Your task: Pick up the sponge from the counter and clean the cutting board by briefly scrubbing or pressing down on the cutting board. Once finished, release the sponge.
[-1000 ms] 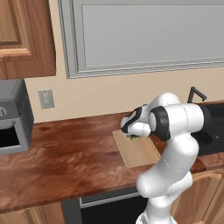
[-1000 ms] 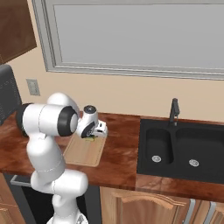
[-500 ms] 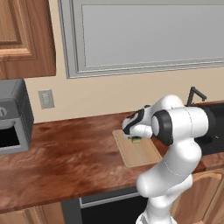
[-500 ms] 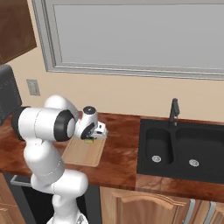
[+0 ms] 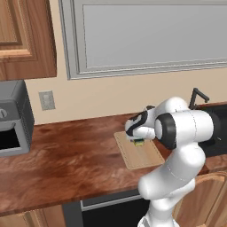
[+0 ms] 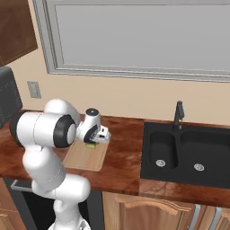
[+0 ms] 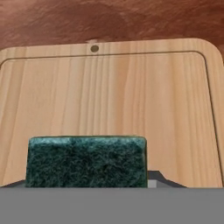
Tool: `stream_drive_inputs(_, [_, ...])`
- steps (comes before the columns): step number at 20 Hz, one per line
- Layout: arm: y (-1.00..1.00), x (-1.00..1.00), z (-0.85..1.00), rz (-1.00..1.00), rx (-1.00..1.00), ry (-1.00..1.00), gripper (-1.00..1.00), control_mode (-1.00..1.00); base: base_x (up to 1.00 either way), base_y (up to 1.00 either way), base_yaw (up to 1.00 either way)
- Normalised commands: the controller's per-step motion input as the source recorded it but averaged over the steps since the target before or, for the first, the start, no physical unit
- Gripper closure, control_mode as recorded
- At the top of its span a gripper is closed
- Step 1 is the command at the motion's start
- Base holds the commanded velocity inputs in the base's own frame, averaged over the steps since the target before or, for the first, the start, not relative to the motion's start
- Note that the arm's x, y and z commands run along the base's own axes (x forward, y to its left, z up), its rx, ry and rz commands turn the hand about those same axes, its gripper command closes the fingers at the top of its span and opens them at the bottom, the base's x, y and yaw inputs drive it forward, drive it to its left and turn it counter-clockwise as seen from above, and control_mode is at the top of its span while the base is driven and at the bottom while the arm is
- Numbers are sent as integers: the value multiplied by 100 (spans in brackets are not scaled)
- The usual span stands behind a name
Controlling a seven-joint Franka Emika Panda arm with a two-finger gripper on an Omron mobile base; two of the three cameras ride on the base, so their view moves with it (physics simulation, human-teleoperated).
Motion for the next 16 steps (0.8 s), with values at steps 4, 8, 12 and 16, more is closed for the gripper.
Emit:
stream_drive_inputs(4, [0,-82,-48,0,0,4,100,-100,0,0,0])
stream_drive_inputs(8, [14,-57,-85,0,0,7,100,-100,0,0,0])
stream_drive_inputs(12, [6,-85,-72,0,0,7,100,-100,0,0,0])
stream_drive_inputs(16, [2,-100,-77,0,0,12,100,-100,0,0,0])
